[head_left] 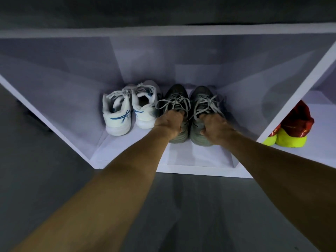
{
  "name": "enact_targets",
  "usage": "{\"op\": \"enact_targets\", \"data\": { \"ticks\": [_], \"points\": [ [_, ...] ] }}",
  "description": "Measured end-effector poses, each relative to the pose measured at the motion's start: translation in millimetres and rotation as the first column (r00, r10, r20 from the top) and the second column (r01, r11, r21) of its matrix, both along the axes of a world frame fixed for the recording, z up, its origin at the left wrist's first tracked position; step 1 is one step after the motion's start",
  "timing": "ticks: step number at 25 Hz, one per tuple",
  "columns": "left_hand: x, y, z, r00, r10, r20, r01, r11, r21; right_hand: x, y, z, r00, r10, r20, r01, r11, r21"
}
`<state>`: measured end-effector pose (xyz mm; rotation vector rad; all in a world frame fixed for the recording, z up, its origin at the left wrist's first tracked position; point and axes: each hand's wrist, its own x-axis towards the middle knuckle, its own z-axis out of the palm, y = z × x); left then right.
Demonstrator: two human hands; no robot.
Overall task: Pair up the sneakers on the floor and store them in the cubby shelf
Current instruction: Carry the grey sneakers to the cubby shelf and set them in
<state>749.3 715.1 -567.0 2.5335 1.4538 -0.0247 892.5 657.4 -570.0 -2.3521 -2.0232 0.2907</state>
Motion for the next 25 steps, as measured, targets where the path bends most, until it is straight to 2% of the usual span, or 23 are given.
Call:
{"op": "enact_targets", "data": {
  "ticks": [5,10,14,20,25],
  "points": [
    [-6,-7,-9,0.999,0.007,0.039,-0.009,0.998,0.065,0,-2,-4,0.998,-0.043,-0.039,0.044,0.999,0.021],
    [-22,-23,1,1.000,-0.015,0.022,0.015,1.000,0.006,-6,-22,3,0.996,0.002,-0.091,0.000,1.000,0.022],
    [-40,-62,29,0.997,0.001,-0.074,-0.007,0.996,-0.084,-24,-67,31,0.991,-0.005,-0.134,0.002,1.000,-0.028],
    [-72,-158,110,0.979,-0.017,-0.202,-0.050,0.945,-0.324,-56,-166,115,0.986,-0.013,-0.168,-0.033,0.962,-0.273],
    [-96,-224,213,0.967,-0.055,-0.250,-0.057,0.906,-0.419,-82,-230,219,0.981,-0.034,-0.190,-0.056,0.890,-0.453]
  ]
}}
